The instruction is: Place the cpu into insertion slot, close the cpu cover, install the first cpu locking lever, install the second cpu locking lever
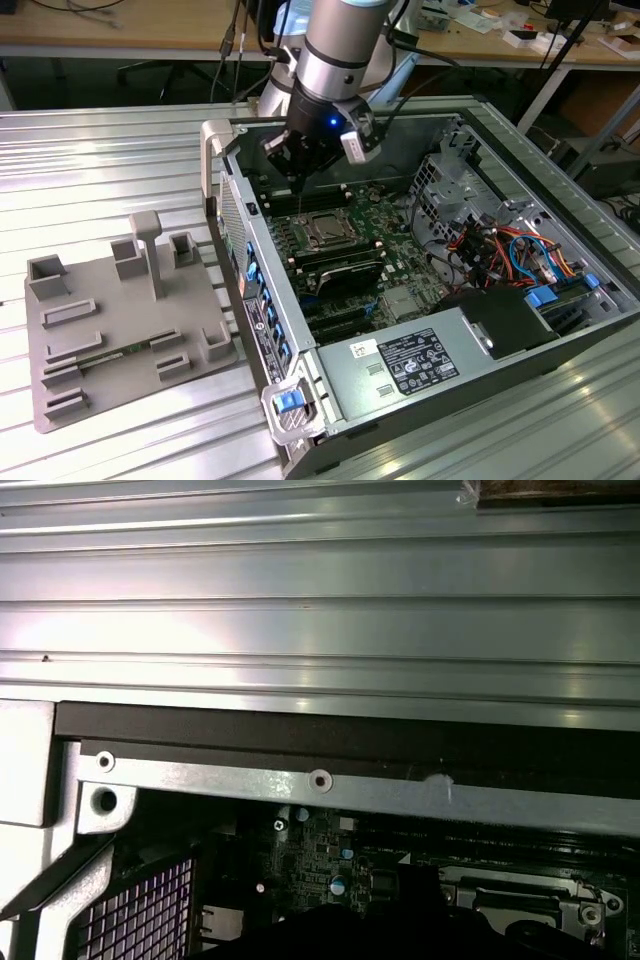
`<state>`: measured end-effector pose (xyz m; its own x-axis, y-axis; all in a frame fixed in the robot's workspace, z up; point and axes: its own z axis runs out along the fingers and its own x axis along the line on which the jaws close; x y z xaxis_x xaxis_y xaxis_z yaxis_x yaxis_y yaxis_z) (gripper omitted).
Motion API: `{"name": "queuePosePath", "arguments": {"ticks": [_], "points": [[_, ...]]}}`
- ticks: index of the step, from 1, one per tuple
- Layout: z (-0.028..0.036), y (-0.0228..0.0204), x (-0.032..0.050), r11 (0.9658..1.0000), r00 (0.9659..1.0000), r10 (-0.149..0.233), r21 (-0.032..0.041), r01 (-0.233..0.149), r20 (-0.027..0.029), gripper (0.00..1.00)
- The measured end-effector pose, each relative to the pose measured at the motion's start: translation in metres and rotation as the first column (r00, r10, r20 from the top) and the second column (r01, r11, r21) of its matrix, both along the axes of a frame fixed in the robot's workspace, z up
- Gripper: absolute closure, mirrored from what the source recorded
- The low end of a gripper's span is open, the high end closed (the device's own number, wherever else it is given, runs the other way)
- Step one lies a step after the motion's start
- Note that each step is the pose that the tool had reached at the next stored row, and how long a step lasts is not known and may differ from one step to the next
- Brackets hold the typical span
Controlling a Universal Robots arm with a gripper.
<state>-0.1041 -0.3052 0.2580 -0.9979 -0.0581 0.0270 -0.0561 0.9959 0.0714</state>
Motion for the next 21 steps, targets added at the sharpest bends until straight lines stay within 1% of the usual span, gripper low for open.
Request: {"name": "queuePosePath", "arguments": {"ticks": [21], "points": [[-0.0028, 0.0, 0.0105, 1.0, 1.0, 0.0, -0.0002, 0.0, -0.0001, 0.89]]}}
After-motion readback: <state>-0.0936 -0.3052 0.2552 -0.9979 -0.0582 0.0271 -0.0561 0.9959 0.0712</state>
